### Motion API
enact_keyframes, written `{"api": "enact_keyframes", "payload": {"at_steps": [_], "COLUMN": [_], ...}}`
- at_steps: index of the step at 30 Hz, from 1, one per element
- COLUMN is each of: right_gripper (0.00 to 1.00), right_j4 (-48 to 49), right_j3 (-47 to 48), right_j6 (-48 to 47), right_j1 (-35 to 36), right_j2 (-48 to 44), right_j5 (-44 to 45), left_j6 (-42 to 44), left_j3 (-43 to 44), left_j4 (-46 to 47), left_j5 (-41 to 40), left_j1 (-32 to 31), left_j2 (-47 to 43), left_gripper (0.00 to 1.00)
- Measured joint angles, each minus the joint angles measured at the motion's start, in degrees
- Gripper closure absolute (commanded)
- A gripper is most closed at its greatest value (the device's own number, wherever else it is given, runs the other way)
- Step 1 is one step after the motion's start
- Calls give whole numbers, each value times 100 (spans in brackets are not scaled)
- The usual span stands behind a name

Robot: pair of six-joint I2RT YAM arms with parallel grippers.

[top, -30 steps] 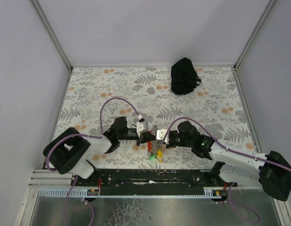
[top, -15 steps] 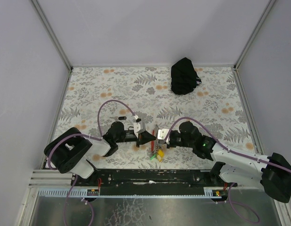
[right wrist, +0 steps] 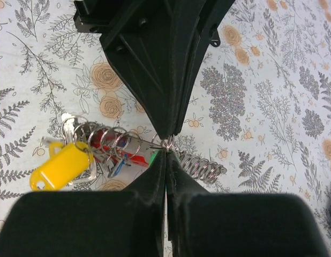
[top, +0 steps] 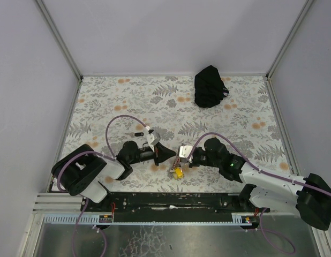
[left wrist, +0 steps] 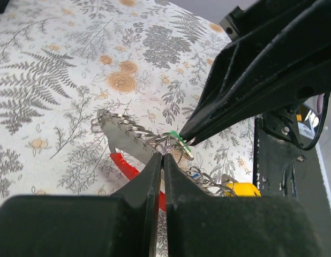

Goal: Put the keys on the keyring

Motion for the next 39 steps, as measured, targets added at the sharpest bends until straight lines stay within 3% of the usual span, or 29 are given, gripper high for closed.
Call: {"api": "enact_keyframes", "payload": {"at_steps": [16,30,39], "right_gripper": [100,100,100], "right_j4": [380,103,-105], "right_j3": [87,442,439], "right_j6": [-17,-195,-280], "right_j1": [13,275,356], "right_j2": [529,905,439], "right_j5": [-44,354,584], "left_j6": [-2297,-2638,-2262], "left_j3": [-330,-481,-866], "left_j4": [813,1189,1453], "left_j5": [-1700,-2820,-2844], "left_j1": [-146,-525,-516], "left_j2": [348,326,-17], "left_gripper": [100,100,75]}}
